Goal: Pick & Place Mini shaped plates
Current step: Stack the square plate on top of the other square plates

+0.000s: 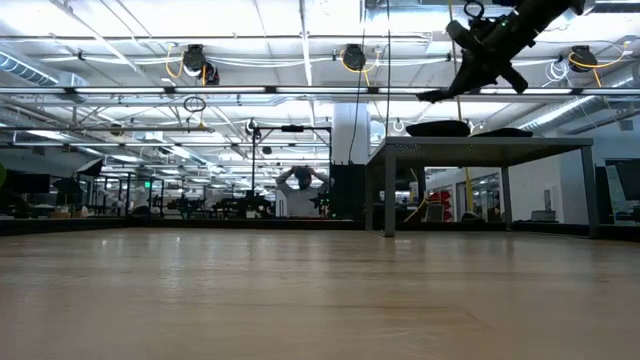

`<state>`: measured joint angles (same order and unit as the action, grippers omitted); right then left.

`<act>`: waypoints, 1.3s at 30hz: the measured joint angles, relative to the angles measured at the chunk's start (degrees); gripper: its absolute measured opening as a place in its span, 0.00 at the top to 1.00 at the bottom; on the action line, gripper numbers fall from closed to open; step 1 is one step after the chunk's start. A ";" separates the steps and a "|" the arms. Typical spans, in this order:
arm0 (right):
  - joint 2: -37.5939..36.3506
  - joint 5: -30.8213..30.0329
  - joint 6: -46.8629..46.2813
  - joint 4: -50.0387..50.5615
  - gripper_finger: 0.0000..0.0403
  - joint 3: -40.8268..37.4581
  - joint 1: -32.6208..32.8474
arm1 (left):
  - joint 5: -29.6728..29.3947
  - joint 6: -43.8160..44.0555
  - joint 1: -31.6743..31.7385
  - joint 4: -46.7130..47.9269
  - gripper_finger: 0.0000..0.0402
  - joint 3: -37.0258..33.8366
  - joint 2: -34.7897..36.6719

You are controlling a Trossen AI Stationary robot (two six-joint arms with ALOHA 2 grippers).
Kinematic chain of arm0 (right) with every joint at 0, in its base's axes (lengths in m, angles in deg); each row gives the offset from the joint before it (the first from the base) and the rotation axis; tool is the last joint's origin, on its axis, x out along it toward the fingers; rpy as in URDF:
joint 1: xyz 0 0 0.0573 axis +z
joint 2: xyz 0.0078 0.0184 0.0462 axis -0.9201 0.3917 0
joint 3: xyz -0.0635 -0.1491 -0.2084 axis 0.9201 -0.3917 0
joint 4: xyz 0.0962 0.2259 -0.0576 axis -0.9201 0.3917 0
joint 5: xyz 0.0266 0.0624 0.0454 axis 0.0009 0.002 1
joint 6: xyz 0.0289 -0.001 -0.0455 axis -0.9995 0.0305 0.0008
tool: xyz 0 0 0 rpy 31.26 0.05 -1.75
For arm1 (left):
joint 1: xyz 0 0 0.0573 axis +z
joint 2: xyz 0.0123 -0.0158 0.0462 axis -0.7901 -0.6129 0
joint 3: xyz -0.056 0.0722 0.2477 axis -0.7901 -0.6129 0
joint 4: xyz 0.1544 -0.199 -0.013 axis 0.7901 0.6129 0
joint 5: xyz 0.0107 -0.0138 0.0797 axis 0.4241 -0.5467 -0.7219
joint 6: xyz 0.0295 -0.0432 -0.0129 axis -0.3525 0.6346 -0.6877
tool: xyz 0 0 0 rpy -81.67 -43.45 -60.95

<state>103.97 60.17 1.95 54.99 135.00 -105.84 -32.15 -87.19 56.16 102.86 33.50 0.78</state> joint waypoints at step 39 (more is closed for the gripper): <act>7.34 17.33 9.11 -3.87 0.99 -1.99 -19.01 | -10.36 -1.57 4.33 -3.50 0.68 0.02 6.77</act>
<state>111.30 77.50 11.06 51.12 133.01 -124.85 -42.50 -88.75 60.49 99.36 33.53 7.55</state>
